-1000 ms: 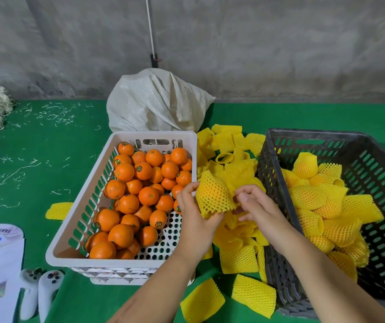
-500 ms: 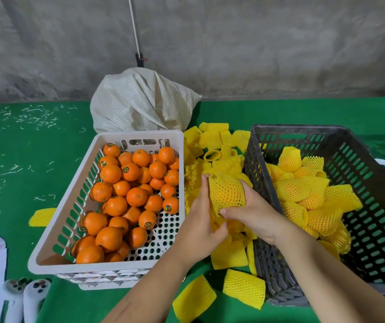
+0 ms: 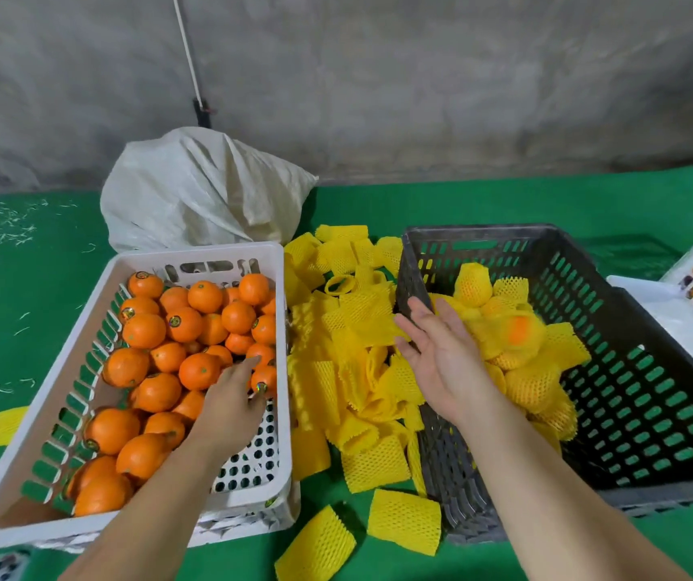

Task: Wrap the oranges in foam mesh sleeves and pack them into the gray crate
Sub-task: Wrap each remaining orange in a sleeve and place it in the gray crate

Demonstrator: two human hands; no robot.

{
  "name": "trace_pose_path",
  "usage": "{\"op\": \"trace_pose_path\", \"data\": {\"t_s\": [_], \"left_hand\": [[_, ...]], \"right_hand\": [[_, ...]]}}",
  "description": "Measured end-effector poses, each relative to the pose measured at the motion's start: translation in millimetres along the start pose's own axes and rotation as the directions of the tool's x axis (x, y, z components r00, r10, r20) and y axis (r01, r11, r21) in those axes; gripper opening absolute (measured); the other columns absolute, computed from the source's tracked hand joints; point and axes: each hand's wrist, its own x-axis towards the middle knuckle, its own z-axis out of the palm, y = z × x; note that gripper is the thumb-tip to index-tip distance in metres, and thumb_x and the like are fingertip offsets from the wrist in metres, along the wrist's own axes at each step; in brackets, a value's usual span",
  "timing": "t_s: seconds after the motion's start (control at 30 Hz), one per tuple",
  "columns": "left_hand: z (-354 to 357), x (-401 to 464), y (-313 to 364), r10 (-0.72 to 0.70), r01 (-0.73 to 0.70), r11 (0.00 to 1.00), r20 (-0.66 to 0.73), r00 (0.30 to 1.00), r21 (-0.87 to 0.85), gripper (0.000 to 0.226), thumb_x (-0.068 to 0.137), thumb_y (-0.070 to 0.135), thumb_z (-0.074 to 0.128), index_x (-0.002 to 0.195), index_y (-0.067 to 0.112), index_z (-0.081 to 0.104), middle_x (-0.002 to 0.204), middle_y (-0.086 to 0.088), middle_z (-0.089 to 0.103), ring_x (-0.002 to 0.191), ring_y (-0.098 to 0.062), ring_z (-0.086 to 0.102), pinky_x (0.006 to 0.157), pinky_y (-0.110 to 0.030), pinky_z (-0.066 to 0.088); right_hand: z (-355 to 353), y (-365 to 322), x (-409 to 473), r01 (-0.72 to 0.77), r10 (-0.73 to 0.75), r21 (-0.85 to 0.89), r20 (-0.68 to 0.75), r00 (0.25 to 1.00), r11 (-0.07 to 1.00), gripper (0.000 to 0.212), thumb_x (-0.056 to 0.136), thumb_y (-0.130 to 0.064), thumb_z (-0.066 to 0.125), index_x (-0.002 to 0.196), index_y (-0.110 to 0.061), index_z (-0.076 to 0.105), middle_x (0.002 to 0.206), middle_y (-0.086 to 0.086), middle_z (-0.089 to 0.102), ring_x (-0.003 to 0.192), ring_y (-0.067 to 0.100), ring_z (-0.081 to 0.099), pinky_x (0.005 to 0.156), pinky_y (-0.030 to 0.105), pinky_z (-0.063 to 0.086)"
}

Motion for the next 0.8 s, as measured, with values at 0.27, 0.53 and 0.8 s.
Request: {"op": "trace_pose_path", "data": {"t_s": [0.27, 0.53, 0.8], "left_hand": [[0, 13, 17, 0.051, -0.122, 0.942, 0.228, 0.972, 0.313, 0.096, 0.108, 0.021, 0.053, 0.163, 0.028, -0.025, 0.175, -0.017, 0.008, 0.157, -0.043, 0.017, 0.125, -0.053, 0.021], [27, 17, -11, -0.283, -0.066, 0.836, 0.53, 0.799, 0.545, 0.066, 0.107, 0.026, 0.059, 0.165, 0.014, 0.028, 0.161, -0.014, 0.037, 0.148, -0.038, 0.039, 0.119, -0.049, 0.039], [17, 43, -30, -0.392, 0.129, 0.725, 0.25, 0.886, 0.677, 0.082, 0.103, 0.027, 0.058, 0.166, 0.04, 0.007, 0.172, -0.009, -0.025, 0.159, -0.042, -0.011, 0.128, -0.053, 0.012]], "right_hand": [[17, 36, -5, 0.158, 0.278, -0.96, 0.221, 0.935, 0.231, 0.049, 0.1, -0.026, 0.063, 0.145, -0.041, 0.049, 0.17, 0.003, 0.012, 0.144, 0.025, 0.043, 0.086, 0.028, 0.05], [19, 53, -3, 0.357, 0.659, -0.878, 0.064, 0.749, -0.32, 0.073, 0.105, -0.047, 0.049, 0.165, -0.028, 0.01, 0.171, -0.009, -0.015, 0.157, 0.031, -0.012, 0.126, 0.05, 0.012], [21, 52, -4, 0.361, 0.646, -0.862, 0.051, 0.761, -0.357, 0.062, 0.106, -0.046, 0.047, 0.161, -0.04, 0.021, 0.169, -0.001, -0.023, 0.155, 0.032, -0.018, 0.124, 0.056, 0.006]]}}
